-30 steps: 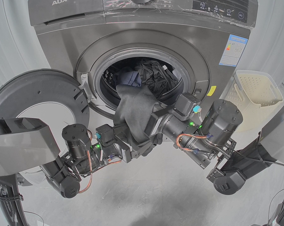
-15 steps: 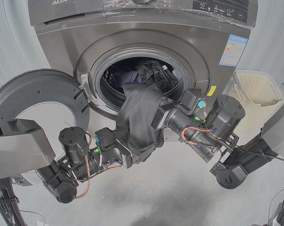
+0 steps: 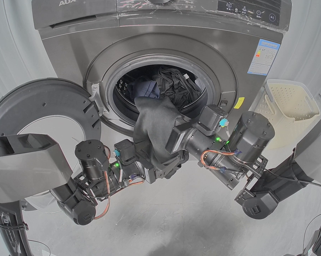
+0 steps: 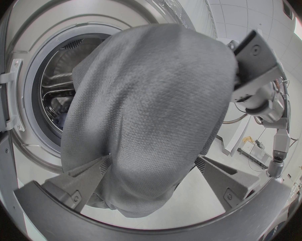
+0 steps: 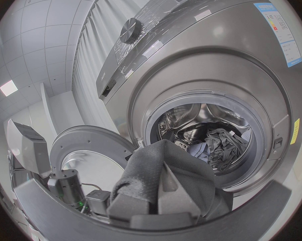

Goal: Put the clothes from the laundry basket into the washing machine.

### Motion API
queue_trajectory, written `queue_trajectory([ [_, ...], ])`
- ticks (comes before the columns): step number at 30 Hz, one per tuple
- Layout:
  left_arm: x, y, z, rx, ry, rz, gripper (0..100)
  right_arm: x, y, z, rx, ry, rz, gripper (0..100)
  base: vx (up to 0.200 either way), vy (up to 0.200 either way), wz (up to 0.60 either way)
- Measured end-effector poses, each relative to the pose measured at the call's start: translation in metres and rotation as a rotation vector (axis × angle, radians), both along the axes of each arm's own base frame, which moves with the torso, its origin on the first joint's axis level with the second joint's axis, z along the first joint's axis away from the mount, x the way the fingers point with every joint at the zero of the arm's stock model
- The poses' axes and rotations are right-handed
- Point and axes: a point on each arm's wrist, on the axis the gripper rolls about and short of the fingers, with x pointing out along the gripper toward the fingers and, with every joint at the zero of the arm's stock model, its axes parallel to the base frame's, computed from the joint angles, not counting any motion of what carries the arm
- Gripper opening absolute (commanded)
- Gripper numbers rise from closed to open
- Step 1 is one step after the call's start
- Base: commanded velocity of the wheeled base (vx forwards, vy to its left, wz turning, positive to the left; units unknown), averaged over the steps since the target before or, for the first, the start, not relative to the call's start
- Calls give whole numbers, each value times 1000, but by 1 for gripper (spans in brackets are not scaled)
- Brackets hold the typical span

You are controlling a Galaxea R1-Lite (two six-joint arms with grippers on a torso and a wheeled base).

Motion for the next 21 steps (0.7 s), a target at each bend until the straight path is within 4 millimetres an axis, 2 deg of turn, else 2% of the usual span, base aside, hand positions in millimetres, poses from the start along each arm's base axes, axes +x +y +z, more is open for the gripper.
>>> queue_trajectory([
  [13,35,-5,-7,-39,-33,83,100,-12,-2,-7,-15,31,21,0,0,0,0],
  [14,36,-5,-7,-41,-34,86,0,-12,-2,-7,-14,32,22,0,0,0,0],
  [21,40,-7,-7,-48,-43,96,0,-14,-1,-8,-14,34,27,0,0,0,0],
])
